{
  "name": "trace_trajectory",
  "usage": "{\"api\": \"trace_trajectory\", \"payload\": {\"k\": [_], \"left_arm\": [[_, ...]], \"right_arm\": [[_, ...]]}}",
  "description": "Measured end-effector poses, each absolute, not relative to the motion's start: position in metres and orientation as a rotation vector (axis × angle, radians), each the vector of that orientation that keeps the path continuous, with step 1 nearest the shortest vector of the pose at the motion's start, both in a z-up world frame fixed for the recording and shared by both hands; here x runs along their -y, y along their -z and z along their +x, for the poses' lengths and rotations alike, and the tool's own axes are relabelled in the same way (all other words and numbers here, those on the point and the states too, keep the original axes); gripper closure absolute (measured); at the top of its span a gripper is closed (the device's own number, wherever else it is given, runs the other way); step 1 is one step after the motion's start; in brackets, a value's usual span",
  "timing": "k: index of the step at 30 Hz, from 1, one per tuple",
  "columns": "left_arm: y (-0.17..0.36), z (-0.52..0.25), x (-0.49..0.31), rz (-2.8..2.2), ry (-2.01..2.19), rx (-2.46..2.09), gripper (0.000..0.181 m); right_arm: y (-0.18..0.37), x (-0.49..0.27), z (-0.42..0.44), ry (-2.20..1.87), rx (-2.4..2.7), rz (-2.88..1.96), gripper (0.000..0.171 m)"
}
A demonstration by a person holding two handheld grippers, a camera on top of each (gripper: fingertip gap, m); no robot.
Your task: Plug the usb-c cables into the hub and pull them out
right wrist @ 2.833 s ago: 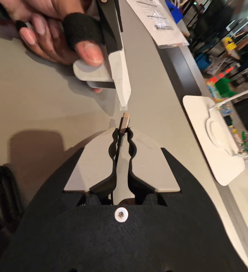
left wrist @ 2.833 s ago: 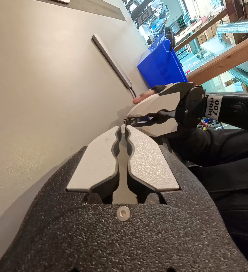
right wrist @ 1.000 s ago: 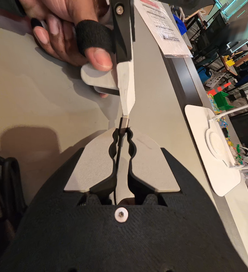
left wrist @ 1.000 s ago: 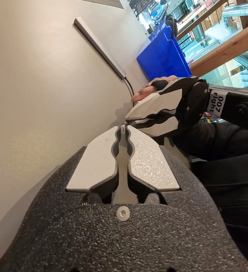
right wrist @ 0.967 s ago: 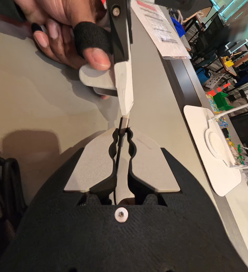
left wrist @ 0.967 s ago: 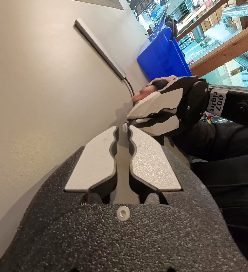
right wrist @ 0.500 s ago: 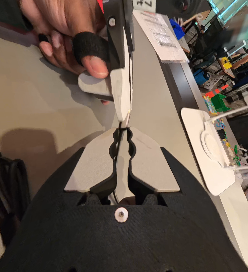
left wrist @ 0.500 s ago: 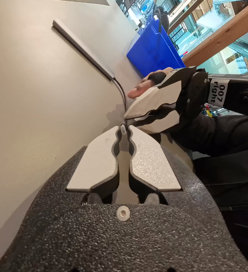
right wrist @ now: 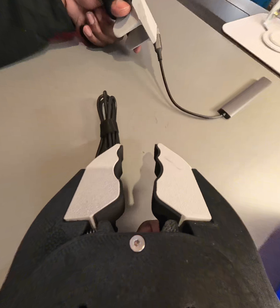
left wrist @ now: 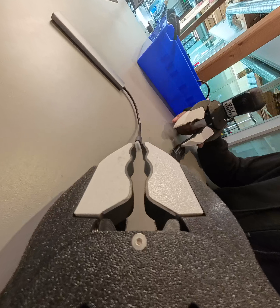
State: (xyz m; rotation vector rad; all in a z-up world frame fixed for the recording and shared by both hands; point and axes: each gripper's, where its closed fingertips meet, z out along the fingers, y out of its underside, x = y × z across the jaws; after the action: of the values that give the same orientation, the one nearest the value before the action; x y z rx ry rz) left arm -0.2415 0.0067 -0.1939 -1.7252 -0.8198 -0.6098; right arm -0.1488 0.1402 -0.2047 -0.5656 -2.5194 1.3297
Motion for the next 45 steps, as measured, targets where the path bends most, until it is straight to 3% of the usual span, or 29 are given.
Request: {"api": "trace_trajectory", "payload": {"k": [11, 15, 24, 28, 33, 35, 39, 45], "left_arm": [[0.189, -0.244, -0.004, -1.708, 0.545, 0.806, 0.164], [0.178, -0.247, 0.001, -1.678, 0.388, 0.755, 0.155], [0.166, -0.248, 0.019, -1.755, 0.055, 0.765, 0.126], [0.155, -0.208, -0.004, -1.809, 0.127, 0.546, 0.126], [0.204, -0.148, -0.049, -2.153, 0.240, 0.239, 0.121], [0.219, -0.135, -0.061, -2.235, 0.274, 0.172, 0.125], [0.232, -0.139, -0.063, -2.332, 0.210, 0.165, 0.157], [0.216, -0.149, -0.059, -2.204, 0.286, 0.248, 0.159]], "right_arm": [[0.223, -0.152, -0.101, -1.202, 2.642, -0.622, 0.133], [0.231, -0.147, -0.105, -1.084, 2.632, -0.599, 0.154], [0.220, -0.137, -0.116, -1.103, 2.526, -0.466, 0.168], [0.223, -0.136, -0.121, -1.073, 2.531, -0.424, 0.168], [0.220, -0.128, -0.132, -1.077, 2.504, -0.372, 0.168], [0.216, -0.124, -0.138, -1.097, 2.474, -0.357, 0.168], [0.211, -0.117, -0.153, -1.108, 2.416, -0.341, 0.171], [0.203, -0.110, -0.167, -1.147, 2.361, -0.311, 0.169]]}}
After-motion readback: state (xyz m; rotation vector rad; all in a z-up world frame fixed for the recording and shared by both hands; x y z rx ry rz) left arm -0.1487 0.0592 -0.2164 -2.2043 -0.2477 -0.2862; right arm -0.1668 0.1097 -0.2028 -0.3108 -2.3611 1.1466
